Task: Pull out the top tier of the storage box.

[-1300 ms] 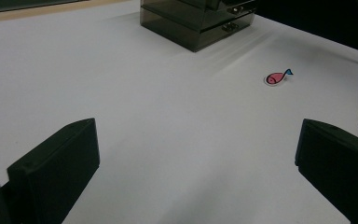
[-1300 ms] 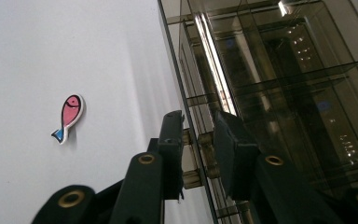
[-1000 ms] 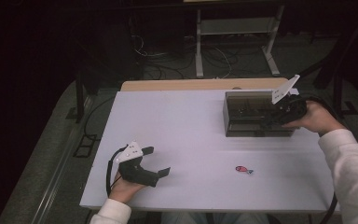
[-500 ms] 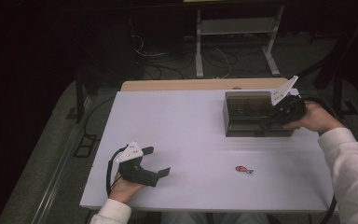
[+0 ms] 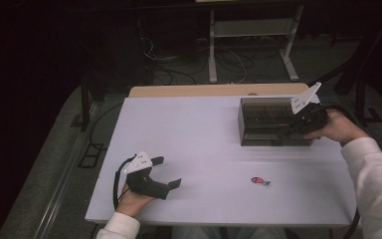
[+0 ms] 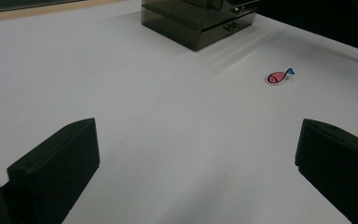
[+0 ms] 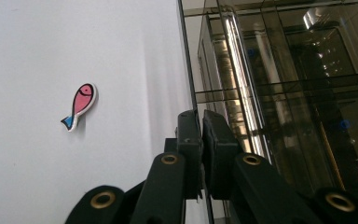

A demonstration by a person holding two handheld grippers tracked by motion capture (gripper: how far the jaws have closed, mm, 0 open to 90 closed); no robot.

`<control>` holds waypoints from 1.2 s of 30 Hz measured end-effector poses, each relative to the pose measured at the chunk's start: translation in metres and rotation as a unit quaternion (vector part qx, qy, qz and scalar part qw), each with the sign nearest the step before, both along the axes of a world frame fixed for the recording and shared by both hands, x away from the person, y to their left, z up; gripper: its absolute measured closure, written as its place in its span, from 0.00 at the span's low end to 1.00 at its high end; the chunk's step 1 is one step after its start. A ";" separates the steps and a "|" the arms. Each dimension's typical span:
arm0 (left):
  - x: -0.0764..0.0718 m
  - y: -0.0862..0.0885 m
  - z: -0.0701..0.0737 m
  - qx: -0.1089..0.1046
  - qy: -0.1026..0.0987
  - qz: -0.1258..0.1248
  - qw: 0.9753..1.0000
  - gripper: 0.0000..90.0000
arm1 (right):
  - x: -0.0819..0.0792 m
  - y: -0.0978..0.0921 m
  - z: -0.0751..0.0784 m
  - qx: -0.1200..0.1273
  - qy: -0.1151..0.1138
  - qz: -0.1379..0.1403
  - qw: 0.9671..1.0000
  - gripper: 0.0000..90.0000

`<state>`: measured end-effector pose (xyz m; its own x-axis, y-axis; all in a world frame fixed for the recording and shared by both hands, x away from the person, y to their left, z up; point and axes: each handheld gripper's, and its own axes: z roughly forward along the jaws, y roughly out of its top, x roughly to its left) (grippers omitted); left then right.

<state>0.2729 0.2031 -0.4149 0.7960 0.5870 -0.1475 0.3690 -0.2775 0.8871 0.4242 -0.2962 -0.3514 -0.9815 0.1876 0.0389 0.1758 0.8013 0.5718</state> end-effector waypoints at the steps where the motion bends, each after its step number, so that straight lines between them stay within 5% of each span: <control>1: 0.000 0.000 0.000 0.000 0.000 0.000 1.000 0.00 | 0.000 0.000 0.000 0.000 0.000 0.002 1.000 0.95; 36: -0.001 -0.001 -0.001 0.003 0.000 -0.001 1.000 0.00 | -0.025 -0.002 -0.001 0.000 -0.010 0.027 1.000 0.96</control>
